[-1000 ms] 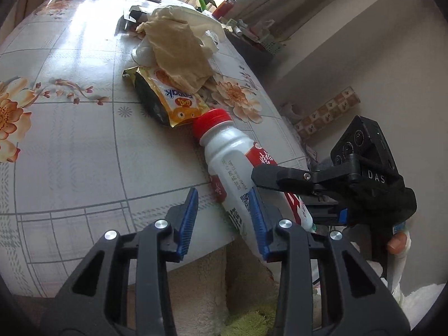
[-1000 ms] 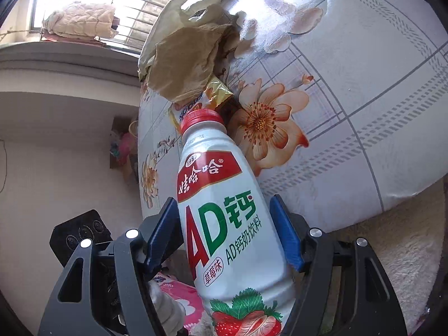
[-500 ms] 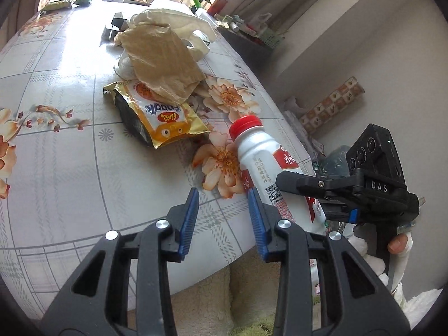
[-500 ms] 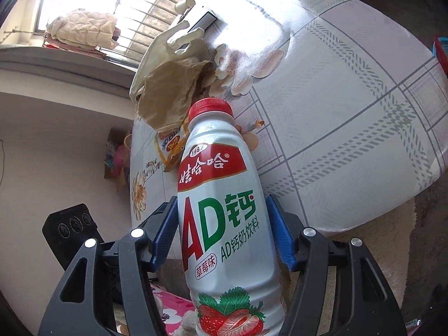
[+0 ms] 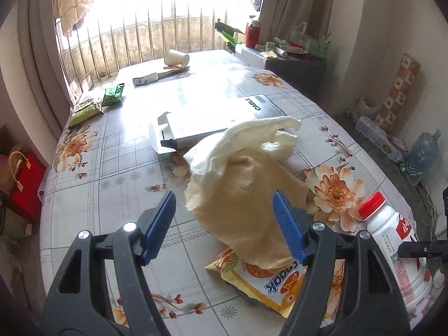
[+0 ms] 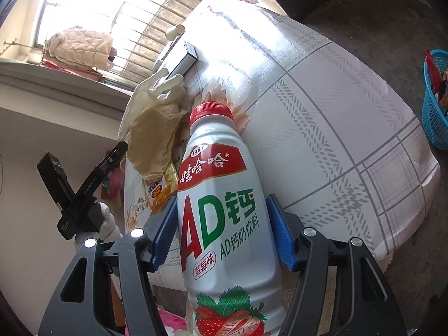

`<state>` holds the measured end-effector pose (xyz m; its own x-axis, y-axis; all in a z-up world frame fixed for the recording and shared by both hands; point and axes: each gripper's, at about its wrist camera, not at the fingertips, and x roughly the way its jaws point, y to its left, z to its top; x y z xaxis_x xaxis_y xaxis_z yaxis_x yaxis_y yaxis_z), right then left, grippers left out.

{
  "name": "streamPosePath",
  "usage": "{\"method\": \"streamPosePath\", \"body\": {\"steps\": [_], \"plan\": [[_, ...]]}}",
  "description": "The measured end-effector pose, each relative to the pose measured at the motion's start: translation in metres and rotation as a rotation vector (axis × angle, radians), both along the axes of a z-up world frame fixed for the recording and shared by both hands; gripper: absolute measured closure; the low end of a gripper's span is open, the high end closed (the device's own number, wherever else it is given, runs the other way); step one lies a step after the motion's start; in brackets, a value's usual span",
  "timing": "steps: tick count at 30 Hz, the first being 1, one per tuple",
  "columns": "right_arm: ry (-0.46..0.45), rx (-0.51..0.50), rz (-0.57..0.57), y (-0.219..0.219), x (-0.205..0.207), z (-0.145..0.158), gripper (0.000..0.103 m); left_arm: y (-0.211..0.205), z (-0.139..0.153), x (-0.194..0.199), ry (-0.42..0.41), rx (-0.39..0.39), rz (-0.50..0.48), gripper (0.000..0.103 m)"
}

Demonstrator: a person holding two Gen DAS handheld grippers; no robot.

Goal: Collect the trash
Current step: 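Grasp the yellow-brown paper bag with the left tool while the right tool holds the bottle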

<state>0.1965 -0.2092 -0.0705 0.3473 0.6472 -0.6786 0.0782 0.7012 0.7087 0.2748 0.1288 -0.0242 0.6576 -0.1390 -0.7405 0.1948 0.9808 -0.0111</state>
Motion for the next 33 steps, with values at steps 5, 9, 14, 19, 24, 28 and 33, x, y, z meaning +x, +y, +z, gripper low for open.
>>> {"method": "streamPosePath", "body": {"steps": [5, 9, 14, 19, 24, 28, 33], "plan": [[-0.002, 0.021, 0.008, 0.000, 0.002, -0.002, 0.042, -0.027, -0.017, 0.017, 0.009, 0.183, -0.080, 0.035], [-0.008, 0.027, 0.013, -0.002, -0.001, -0.002, 0.042, -0.033, -0.028, 0.023, 0.047, 0.212, -0.081, 0.039], [-0.009, 0.042, 0.014, -0.004, -0.001, -0.003, 0.042, -0.030, -0.027, 0.023, 0.059, 0.187, -0.050, 0.040], [-0.010, 0.047, 0.013, -0.004, 0.000, -0.005, 0.042, -0.025, -0.021, 0.017, 0.073, 0.161, -0.038, 0.042], [-0.011, 0.050, 0.014, -0.004, 0.001, -0.005, 0.042, -0.017, -0.016, 0.011, 0.082, 0.101, -0.040, 0.043], [-0.010, 0.053, 0.013, -0.005, 0.001, -0.005, 0.042, -0.007, -0.013, 0.016, 0.095, 0.004, -0.028, 0.043], [-0.010, 0.049, 0.012, -0.004, 0.001, -0.005, 0.042, 0.002, -0.009, 0.023, 0.096, -0.087, -0.003, 0.043]]}}
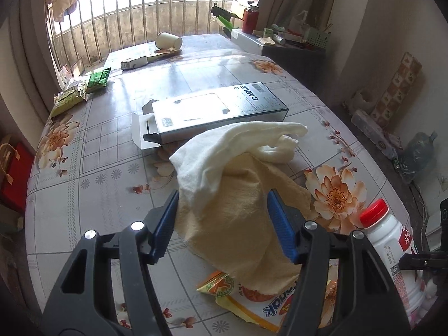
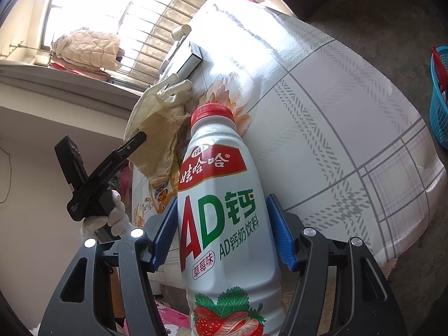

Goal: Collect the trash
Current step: 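Grasp the yellow-brown paper bag with the left tool while the right tool holds the bottle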

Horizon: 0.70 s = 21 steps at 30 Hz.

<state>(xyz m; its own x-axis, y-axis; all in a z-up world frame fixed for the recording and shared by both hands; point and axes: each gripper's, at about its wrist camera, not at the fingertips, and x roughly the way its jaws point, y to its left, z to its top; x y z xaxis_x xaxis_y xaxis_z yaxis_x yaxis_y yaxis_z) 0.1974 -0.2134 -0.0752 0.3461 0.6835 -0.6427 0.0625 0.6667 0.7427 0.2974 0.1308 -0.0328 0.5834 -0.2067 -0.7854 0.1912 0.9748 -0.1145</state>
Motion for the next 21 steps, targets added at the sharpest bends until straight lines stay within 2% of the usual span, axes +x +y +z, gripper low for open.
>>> {"method": "streamPosePath", "body": {"steps": [7, 8, 12, 13, 14, 16, 19, 21], "plan": [[-0.006, -0.010, 0.000, 0.001, 0.000, 0.001, 0.042, -0.013, 0.000, 0.014, -0.020, 0.033, -0.003, 0.044], [-0.006, -0.010, 0.000, 0.001, 0.000, 0.001, 0.042, -0.015, 0.000, 0.016, -0.023, 0.044, -0.001, 0.051], [-0.006, -0.007, 0.000, 0.001, 0.000, 0.001, 0.042, -0.016, 0.002, 0.022, -0.036, 0.047, 0.011, 0.058], [-0.006, -0.007, 0.000, 0.002, 0.000, 0.002, 0.042, -0.016, 0.003, 0.022, -0.041, 0.045, 0.012, 0.064], [-0.006, -0.007, 0.000, 0.002, 0.000, 0.001, 0.042, -0.015, 0.005, 0.022, -0.047, 0.045, 0.013, 0.079], [-0.007, -0.007, 0.001, 0.002, 0.000, 0.001, 0.042, -0.013, 0.007, 0.024, -0.033, 0.039, 0.007, 0.092], [-0.008, -0.006, 0.000, 0.002, -0.001, 0.001, 0.042, -0.011, 0.007, 0.024, -0.031, 0.039, 0.005, 0.099], [-0.007, 0.000, -0.001, 0.001, -0.001, 0.001, 0.042, -0.009, 0.011, 0.022, -0.039, 0.037, 0.010, 0.100]]}}
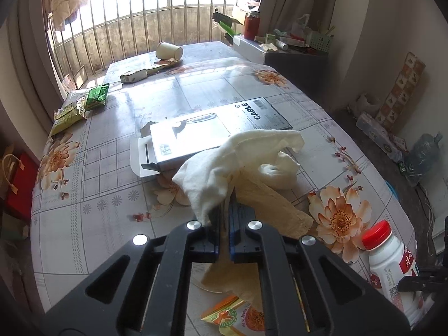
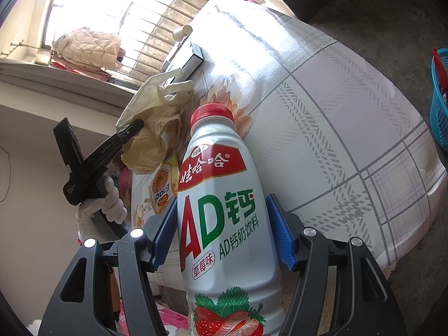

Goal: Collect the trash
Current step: 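Grasp the yellow-brown paper bag with the left tool while the right tool holds the bottle, then carry the paper bag and bottle over the blue basket and open both tools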

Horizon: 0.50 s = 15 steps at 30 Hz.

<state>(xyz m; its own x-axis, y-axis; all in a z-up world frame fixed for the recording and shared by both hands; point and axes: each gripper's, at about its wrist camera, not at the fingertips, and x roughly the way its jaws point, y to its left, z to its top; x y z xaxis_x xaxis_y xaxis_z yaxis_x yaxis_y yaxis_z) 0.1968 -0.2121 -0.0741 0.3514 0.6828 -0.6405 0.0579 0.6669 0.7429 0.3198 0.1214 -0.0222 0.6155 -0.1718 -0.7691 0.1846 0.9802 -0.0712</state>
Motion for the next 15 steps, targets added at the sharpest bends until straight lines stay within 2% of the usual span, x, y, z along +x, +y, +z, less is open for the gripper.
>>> {"method": "streamPosePath", "body": {"steps": [9, 15], "plan": [[-0.001, 0.002, -0.002, -0.001, 0.000, 0.000, 0.042, 0.009, 0.052, -0.031, -0.092, -0.124, -0.029, 0.101], [0.002, -0.005, 0.001, 0.000, 0.001, 0.001, 0.042, 0.019, 0.088, -0.063, -0.187, -0.148, -0.034, 0.101]]}}
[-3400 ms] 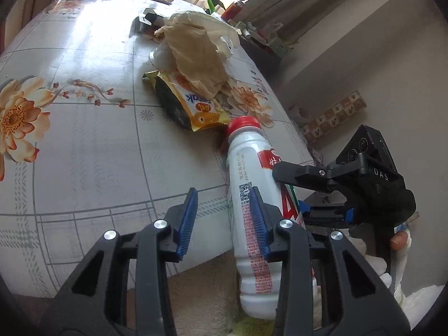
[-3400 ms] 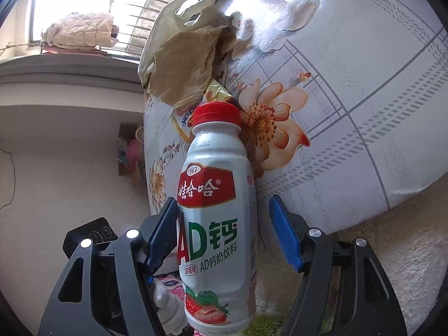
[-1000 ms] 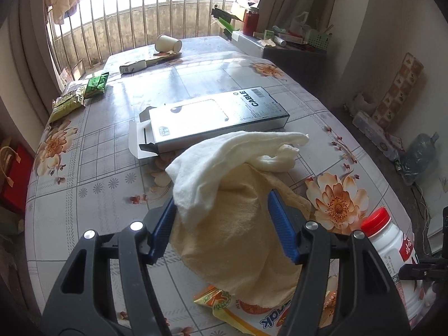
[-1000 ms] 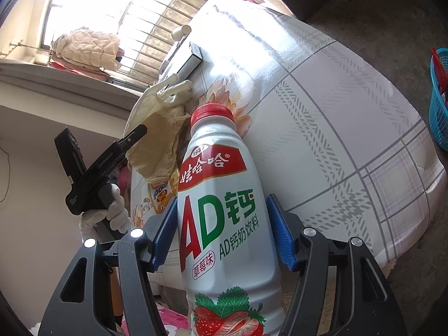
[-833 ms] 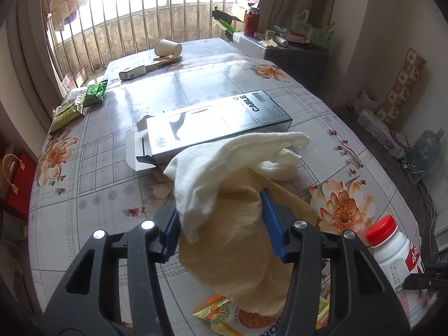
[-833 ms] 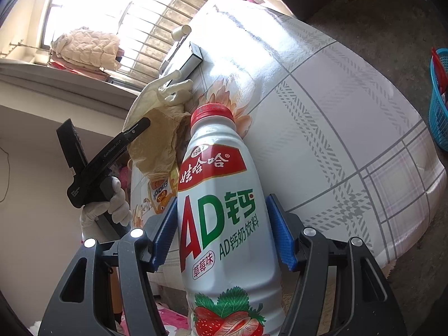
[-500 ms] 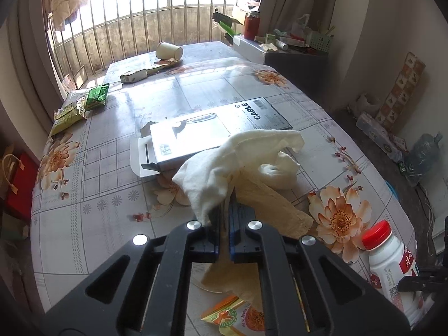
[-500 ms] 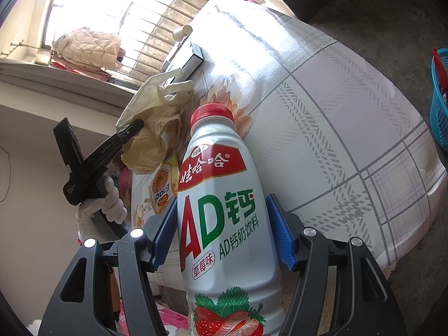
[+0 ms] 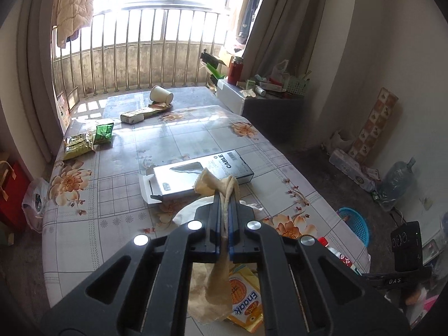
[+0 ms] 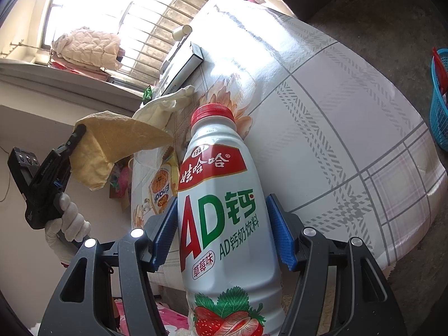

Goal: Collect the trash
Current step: 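Carry the paper bag and bottle over the blue basket and open both tools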

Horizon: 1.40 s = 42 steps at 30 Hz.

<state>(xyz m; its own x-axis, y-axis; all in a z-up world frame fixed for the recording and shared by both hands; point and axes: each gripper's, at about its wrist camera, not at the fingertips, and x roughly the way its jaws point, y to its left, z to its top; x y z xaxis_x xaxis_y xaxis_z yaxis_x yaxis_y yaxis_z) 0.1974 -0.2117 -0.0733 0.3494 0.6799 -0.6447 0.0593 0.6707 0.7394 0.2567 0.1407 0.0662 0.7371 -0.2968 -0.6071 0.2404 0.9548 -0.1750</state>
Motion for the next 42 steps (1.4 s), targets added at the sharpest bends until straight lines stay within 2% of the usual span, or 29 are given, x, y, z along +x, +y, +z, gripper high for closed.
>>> {"method": "streamPosePath", "body": {"steps": [6, 12, 18, 24, 30, 34, 38, 42], "plan": [[-0.016, 0.047, -0.022, -0.007, -0.003, 0.006, 0.043, 0.004, 0.031, -0.028, -0.067, -0.013, -0.008, 0.101], [-0.066, 0.121, -0.055, -0.025, -0.014, 0.024, 0.043, -0.017, 0.050, -0.045, -0.090, -0.037, -0.067, 0.101], [-0.103, 0.155, -0.132, -0.063, -0.035, 0.033, 0.043, -0.074, 0.057, -0.051, -0.089, -0.056, -0.183, 0.101], [-0.104, 0.176, -0.264, -0.124, -0.065, 0.023, 0.043, -0.158, 0.051, -0.045, -0.044, -0.059, -0.335, 0.101], [-0.091, 0.167, -0.444, -0.196, -0.097, 0.007, 0.043, -0.257, 0.031, -0.034, 0.035, -0.047, -0.489, 0.101], [-0.080, 0.144, -0.591, -0.251, -0.122, -0.005, 0.043, -0.334, 0.006, -0.023, 0.122, -0.027, -0.583, 0.101], [-0.041, 0.137, -0.732, -0.307, -0.139, -0.025, 0.043, -0.417, -0.036, -0.010, 0.228, 0.021, -0.661, 0.101], [0.019, 0.146, -0.832, -0.351, -0.137, -0.054, 0.043, -0.491, -0.090, 0.007, 0.383, 0.054, -0.711, 0.101]]}}
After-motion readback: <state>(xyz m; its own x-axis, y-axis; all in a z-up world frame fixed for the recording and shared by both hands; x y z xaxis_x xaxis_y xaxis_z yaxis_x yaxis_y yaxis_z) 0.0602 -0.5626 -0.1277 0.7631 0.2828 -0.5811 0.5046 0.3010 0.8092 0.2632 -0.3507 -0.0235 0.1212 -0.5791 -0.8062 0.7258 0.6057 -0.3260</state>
